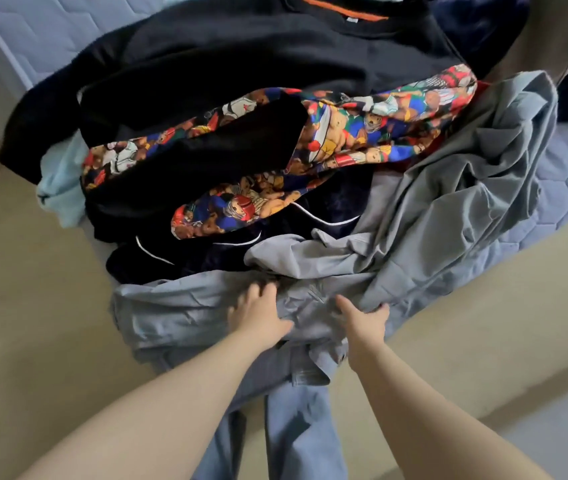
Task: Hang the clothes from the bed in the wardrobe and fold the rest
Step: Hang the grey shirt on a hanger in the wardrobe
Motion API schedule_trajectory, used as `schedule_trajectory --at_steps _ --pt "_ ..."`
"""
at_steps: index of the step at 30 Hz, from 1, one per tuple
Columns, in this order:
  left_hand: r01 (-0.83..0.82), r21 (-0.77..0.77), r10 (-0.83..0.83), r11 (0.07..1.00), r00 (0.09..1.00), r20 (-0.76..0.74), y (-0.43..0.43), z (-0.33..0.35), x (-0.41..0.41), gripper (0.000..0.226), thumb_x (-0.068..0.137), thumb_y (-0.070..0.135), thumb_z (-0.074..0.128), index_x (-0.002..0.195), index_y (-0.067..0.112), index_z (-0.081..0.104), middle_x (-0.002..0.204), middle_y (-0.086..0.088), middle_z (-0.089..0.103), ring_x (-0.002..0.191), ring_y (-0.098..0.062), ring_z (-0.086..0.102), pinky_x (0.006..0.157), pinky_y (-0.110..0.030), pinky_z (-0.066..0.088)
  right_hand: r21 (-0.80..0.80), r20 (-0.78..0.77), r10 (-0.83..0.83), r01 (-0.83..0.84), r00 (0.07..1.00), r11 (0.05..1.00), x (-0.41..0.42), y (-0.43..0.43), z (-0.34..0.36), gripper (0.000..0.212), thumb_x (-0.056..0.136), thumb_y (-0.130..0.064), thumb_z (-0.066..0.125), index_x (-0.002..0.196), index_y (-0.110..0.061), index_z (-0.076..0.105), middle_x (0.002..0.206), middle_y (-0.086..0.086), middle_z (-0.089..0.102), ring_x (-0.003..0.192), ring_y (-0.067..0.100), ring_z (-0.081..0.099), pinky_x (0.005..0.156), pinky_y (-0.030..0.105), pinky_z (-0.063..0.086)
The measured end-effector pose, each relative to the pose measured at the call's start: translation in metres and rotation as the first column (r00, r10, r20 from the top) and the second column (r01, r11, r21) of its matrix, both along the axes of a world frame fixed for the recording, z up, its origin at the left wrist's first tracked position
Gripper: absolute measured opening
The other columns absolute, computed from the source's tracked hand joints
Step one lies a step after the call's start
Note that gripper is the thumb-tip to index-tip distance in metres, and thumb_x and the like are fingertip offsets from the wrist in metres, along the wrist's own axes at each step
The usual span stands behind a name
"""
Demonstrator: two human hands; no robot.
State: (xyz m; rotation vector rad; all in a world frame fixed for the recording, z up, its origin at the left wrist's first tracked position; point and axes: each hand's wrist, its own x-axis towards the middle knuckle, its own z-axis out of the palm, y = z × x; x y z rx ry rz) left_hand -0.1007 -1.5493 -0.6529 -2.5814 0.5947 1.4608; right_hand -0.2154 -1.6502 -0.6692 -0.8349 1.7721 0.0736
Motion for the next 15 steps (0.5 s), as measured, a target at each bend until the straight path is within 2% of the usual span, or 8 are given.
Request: schedule_trajectory --at_steps 2,4,6,8,10,12,14,15 --pt "-0.042 0.0 0.042 0.999 0.998 0.055 -0.006 -0.008 -0.001 0.026 0.09 0.038 0.051 0.115 0.029 0.05 0.132 -0.004 0.042 0.125 -0.026 0.036 0.099 -0.038 0.031 -0.002 0.015 -0.007 0.007 1.0 1.0 0.0 -0.01 -0.011 0.052 0.079 -0.017 0.068 0.126 -0.012 0.046 0.12 0.011 0.058 0.103 0.031 0.057 0.089 0.041 0.05" --pt "-0.16 -0.077 0.165 0.984 0.984 0.064 -0.006 -0.008 0.002 0.009 0.094 0.029 0.044 0.097 0.026 0.052 0.114 -0.005 0.055 0.11 -0.027 0.049 0.086 -0.034 0.037 -0.008 -0.014 0.016 -0.016 1.0 1.0 0.001 -0.017 -0.01 0.03 0.083 -0.012 0.059 0.112 -0.012 0.055 0.105 0.01 0.061 0.093 0.03 0.057 0.083 0.039 0.049" --pt "-0.282 -0.162 0.284 0.946 0.959 -0.009 -0.002 0.001 0.008 0.01 0.097 0.028 0.04 0.091 0.023 0.047 0.096 -0.005 0.061 0.087 -0.026 0.056 0.065 -0.031 0.039 -0.044 -0.015 0.021 -0.022 1.0 0.999 0.006 -0.016 -0.001 0.019 0.084 -0.01 0.054 0.102 -0.012 0.056 0.097 0.009 0.061 0.09 0.029 0.056 0.086 0.039 0.048" --pt "-0.378 -0.24 0.38 0.894 0.924 -0.038 0.002 0.017 0.016 0.01 0.098 0.027 0.038 0.093 0.024 0.046 0.085 -0.001 0.058 0.072 -0.019 0.052 0.054 -0.029 0.034 -0.091 0.014 0.027 -0.026 1.0 0.995 0.02 -0.012 0.019 0.011 0.083 -0.01 0.053 0.093 -0.014 0.055 0.089 0.004 0.061 0.09 0.027 0.056 0.086 0.038 0.048" --pt "-0.476 -0.301 0.49 0.826 0.871 -0.033 0.008 0.033 0.026 0.009 0.098 0.026 0.038 0.095 0.023 0.046 0.083 0.002 0.055 0.074 -0.019 0.051 0.055 -0.029 0.033 -0.113 0.078 0.07 -0.061 0.994 0.992 0.039 -0.008 0.043 0.009 0.081 -0.01 0.053 0.089 -0.013 0.055 0.086 0.004 0.061 0.087 0.026 0.057 0.082 0.038 0.049" --pt "-0.593 -0.374 0.626 0.713 0.779 -0.04 0.017 0.052 0.04 0.01 0.098 0.024 0.039 0.09 0.025 0.046 0.08 0.005 0.053 0.076 -0.018 0.05 0.057 -0.028 0.033 -0.142 0.15 0.204 -0.183 0.967 0.973 0.06 -0.004 0.07 0.004 0.081 -0.01 0.052 0.079 -0.013 0.053 0.074 0.002 0.058 0.073 0.021 0.054 0.065 0.031 0.046" --pt "-0.643 -0.445 0.71 0.623 0.704 -0.023 0.028 0.074 0.054 0.016 0.097 0.024 0.041 0.082 0.029 0.046 0.077 0.006 0.053 0.071 -0.014 0.049 0.054 -0.025 0.032 -0.167 0.22 0.303 -0.27 0.927 0.948 0.082 -0.001 0.099 0.017 0.081 -0.009 0.052 0.067 -0.015 0.043 0.063 0.0 0.05 0.061 0.018 0.046 0.054 0.026 0.038" --pt "-0.656 -0.48 0.743 0.582 0.669 -0.013 0.035 0.087 0.062 0.02 0.096 0.024 0.042 0.078 0.031 0.045 0.076 0.006 0.053 0.068 -0.011 0.049 0.054 -0.025 0.031 -0.177 0.256 0.342 -0.304 0.904 0.936 0.093 0.001 0.113 0.023 0.08 -0.008 0.052 0.064 -0.015 0.038 0.06 0.0 0.046 0.06 0.019 0.043 0.054 0.027 0.035"
